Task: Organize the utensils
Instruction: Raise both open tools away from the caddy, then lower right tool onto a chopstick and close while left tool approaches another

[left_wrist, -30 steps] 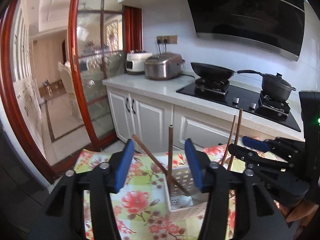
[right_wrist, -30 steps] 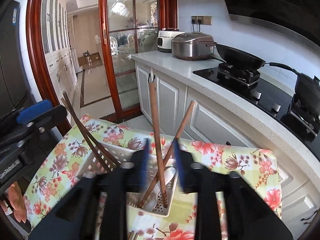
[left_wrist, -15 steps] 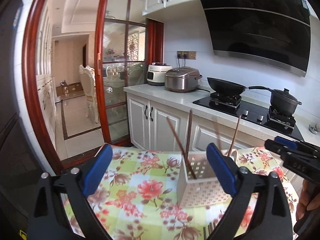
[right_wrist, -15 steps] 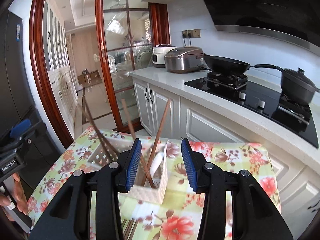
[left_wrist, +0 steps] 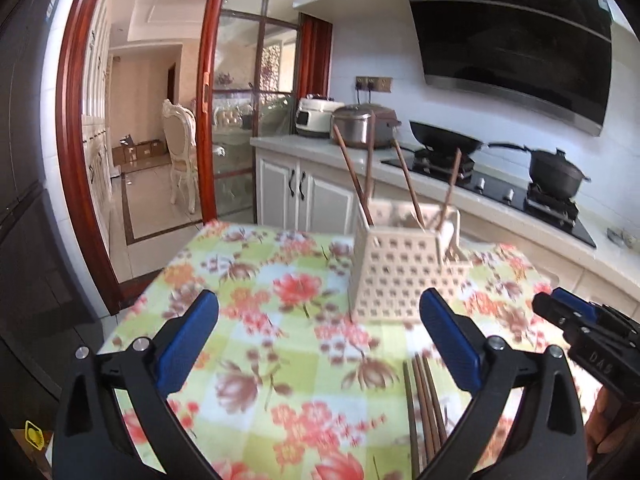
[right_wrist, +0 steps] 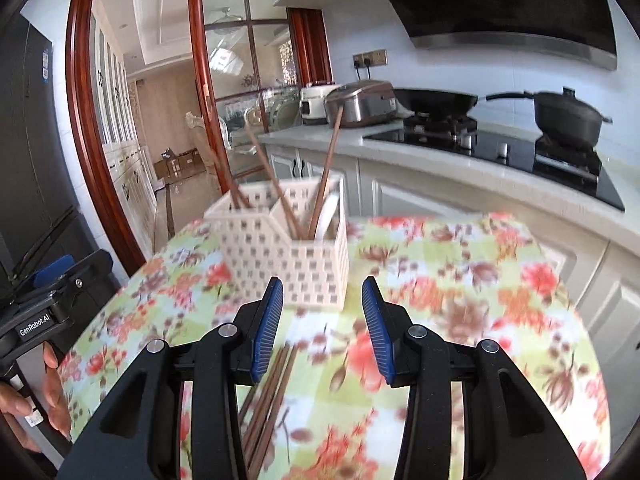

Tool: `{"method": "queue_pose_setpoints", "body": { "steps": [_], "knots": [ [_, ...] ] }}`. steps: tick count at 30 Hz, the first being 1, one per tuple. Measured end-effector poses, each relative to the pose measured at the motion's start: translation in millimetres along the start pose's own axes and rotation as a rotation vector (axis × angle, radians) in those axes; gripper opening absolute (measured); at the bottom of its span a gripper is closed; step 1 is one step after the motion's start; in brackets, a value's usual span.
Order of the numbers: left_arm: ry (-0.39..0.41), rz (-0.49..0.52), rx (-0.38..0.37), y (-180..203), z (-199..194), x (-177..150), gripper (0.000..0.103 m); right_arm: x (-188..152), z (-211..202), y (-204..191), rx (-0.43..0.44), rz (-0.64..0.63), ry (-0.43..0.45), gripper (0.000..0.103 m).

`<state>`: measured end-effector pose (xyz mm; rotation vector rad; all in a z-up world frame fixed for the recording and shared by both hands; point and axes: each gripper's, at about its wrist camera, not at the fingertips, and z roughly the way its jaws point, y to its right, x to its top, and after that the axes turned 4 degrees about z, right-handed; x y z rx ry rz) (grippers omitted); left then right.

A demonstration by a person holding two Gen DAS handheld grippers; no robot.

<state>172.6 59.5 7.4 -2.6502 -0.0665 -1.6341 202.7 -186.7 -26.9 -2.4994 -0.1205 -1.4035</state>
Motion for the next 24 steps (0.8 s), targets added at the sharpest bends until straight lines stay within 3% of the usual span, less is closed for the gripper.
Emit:
{"method": "queue_pose_setpoints", "body": {
  "steps": [11,24],
  "knots": [
    [-0.110,0.092,-0.033,26,20,-67,0.098,-53,24,-2,0.005,0.011,-0.122,0.031],
    [-0.197,0.103,-0.016,12,40,-92,0.097,-77,59,-14,0.010,0.010,-0.270,0.026]
  ]
}}
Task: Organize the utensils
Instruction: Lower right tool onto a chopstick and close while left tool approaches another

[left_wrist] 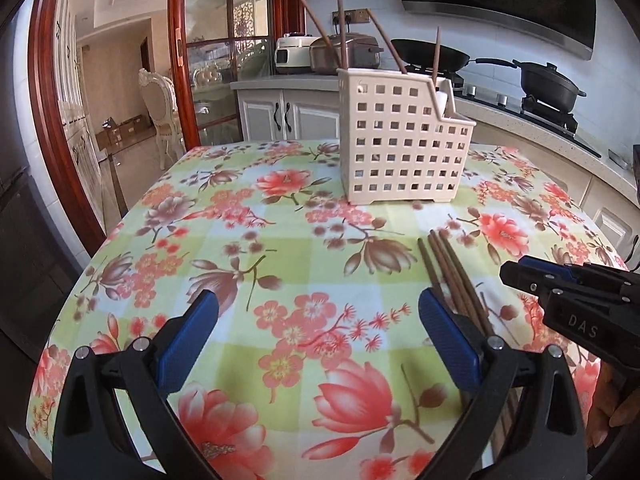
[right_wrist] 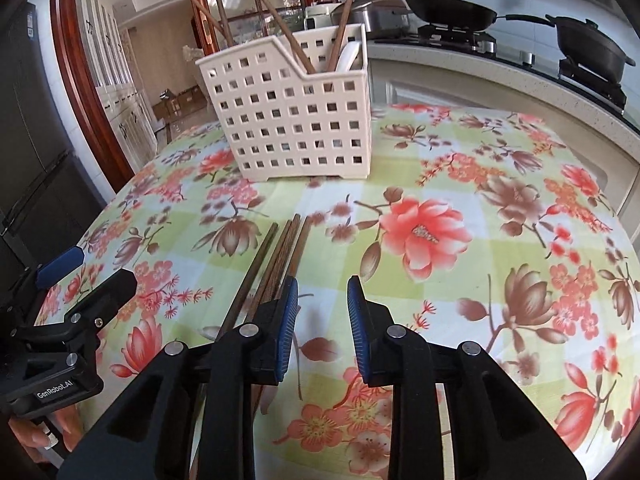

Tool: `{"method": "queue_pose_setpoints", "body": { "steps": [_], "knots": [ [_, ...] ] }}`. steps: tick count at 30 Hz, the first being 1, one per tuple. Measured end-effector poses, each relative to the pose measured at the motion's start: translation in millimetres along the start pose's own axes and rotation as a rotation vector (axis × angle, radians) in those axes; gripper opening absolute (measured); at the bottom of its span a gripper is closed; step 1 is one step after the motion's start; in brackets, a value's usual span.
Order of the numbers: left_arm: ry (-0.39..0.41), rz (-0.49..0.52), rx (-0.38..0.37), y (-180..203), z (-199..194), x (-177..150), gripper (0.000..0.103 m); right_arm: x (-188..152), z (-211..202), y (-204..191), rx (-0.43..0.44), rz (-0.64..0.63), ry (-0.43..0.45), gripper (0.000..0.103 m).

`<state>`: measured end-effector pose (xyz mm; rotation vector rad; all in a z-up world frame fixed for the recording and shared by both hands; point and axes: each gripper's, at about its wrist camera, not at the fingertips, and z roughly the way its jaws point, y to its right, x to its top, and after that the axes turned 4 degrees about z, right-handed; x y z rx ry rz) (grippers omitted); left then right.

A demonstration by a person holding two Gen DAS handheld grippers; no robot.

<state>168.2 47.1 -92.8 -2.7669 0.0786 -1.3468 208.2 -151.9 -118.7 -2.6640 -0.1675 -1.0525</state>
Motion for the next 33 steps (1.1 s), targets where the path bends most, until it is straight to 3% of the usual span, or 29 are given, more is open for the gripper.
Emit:
{"method": "queue_pose_setpoints", "body": {
  "steps": [17,33],
  "knots": [
    [-0.043,-0.055,-0.014,-15,9,-6,0.097,7,27,-23,-0.039,-0.019,-0.082,0.018],
    [-0.055,-0.079,-0.028,-19,12,-7,0.097,14,43,-38,-0.163,-0.098,-0.127,0.015]
  ]
}}
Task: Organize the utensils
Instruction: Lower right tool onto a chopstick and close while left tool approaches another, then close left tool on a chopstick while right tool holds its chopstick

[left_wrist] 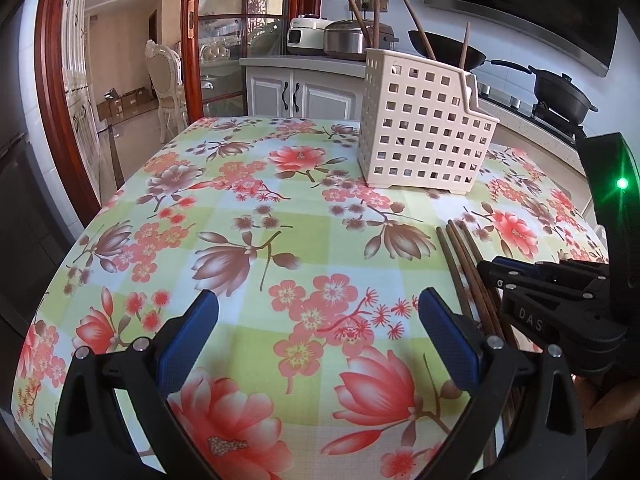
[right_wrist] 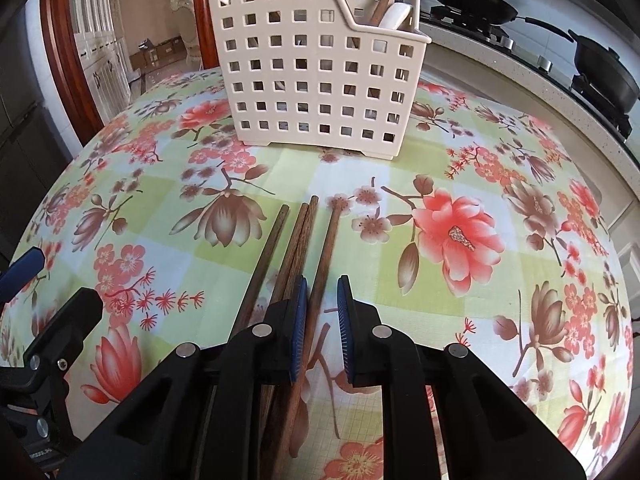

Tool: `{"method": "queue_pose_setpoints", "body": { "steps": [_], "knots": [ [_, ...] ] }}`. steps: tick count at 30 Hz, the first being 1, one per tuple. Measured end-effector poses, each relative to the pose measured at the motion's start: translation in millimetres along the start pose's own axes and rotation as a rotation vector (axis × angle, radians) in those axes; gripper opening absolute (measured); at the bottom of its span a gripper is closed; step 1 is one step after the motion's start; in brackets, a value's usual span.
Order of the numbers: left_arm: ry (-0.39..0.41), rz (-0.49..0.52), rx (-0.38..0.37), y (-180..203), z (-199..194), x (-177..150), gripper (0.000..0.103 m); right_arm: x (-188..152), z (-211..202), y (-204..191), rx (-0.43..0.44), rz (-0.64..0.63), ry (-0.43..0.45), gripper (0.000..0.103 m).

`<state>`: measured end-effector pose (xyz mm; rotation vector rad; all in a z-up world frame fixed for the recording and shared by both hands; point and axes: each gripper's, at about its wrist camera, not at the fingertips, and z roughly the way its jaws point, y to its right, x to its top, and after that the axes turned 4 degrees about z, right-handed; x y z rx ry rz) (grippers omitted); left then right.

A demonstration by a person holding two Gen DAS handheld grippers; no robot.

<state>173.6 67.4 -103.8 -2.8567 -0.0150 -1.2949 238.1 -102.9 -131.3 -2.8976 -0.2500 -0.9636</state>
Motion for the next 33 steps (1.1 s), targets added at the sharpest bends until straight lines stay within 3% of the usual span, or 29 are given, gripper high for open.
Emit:
{"method": "queue_pose_setpoints", "body": {
  "steps": [4,7,16,20,25,33],
  "knots": [
    [-0.009,-0.008,0.001,-1,1,0,0.097,-2,-1,2,0.001,-0.010,-0.001,0.015],
    [-0.007,0.004,0.010,1,1,0,0.097,-3,-1,5,0.006,-0.008,0.001,0.008],
    [-0.017,0.053,0.042,11,3,0,0.097,-12,-8,22,0.050,0.032,0.027,0.006],
    [-0.043,0.052,0.014,16,6,2,0.096,-18,-13,41,0.060,0.065,0.037,0.006],
    [-0.076,0.065,-0.043,30,12,9,0.087,-24,-18,63,0.077,0.106,0.048,0.006],
    [-0.117,0.140,-0.072,63,25,16,0.061,-31,-20,73,0.118,0.130,0.056,0.006]
  ]
}}
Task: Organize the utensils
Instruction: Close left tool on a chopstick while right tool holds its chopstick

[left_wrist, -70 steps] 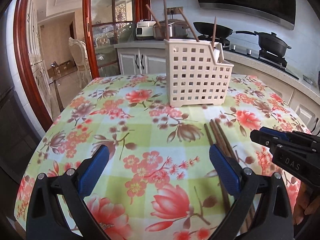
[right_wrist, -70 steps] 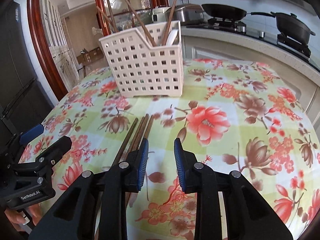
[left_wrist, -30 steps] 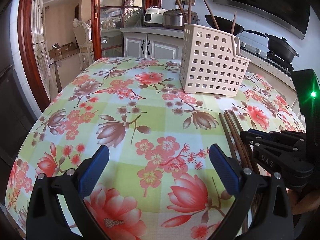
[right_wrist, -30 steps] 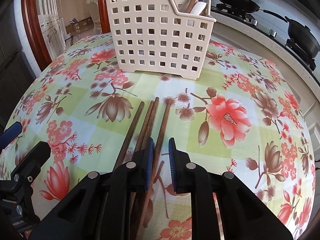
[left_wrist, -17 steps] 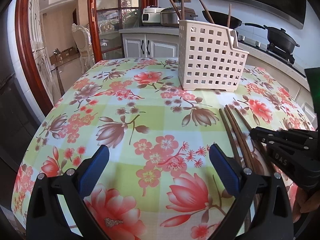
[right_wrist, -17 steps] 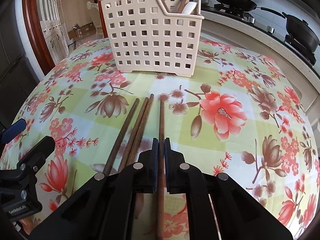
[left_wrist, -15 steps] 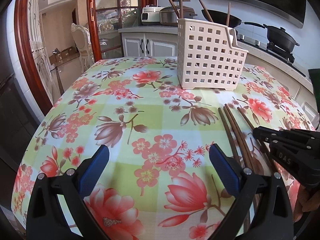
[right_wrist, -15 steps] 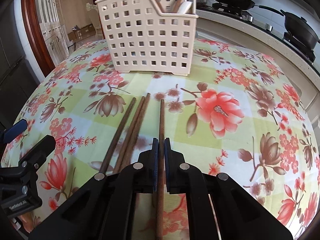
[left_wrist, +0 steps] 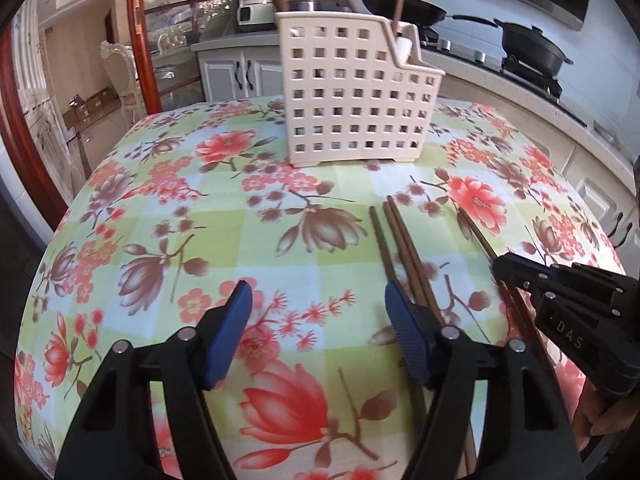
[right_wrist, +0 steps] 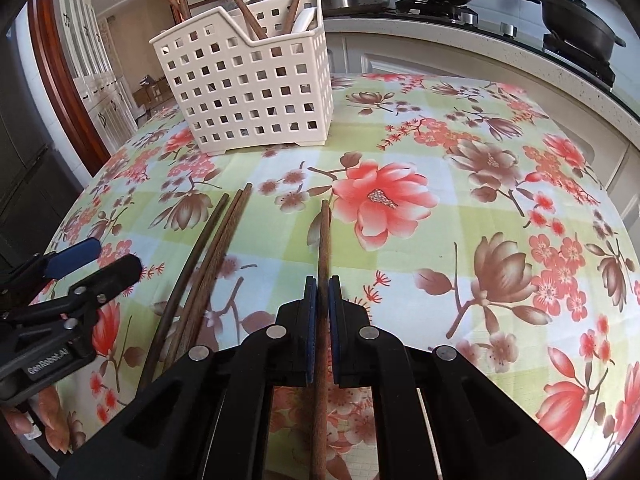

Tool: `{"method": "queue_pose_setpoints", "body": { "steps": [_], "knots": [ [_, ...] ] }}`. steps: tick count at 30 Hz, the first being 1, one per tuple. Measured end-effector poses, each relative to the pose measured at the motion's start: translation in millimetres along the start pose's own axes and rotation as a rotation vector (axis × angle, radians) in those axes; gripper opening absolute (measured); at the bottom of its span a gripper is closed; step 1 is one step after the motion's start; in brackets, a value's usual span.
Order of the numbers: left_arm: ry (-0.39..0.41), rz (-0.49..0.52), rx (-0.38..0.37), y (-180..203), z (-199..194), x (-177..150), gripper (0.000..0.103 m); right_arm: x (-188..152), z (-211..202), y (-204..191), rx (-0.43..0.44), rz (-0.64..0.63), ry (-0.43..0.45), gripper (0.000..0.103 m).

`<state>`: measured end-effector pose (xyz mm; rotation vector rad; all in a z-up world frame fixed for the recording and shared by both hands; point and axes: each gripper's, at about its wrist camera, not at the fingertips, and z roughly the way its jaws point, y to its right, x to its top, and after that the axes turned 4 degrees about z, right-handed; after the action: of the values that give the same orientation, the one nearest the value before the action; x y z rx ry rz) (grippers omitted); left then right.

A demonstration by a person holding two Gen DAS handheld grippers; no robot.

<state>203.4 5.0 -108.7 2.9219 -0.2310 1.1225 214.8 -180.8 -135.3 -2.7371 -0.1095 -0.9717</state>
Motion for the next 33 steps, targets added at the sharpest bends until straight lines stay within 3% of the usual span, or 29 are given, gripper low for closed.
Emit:
{"method": "queue_pose_setpoints", "body": {
  "steps": [5,19,26,33],
  "knots": [
    [-0.041,0.033,-0.014,13,15,6,0.043,-2,-2,3,0.027,0.010,-0.001,0.006],
    [-0.073,0.068,-0.024,31,31,15,0.035,-2,-3,12,0.053,0.039,-0.005,0.006],
    [-0.060,0.113,-0.044,42,32,14,0.011,-2,-3,11,0.048,0.034,-0.005,0.006],
    [-0.064,0.088,-0.090,36,32,15,0.006,-2,-3,7,0.032,0.016,-0.006,0.006]
  ]
}}
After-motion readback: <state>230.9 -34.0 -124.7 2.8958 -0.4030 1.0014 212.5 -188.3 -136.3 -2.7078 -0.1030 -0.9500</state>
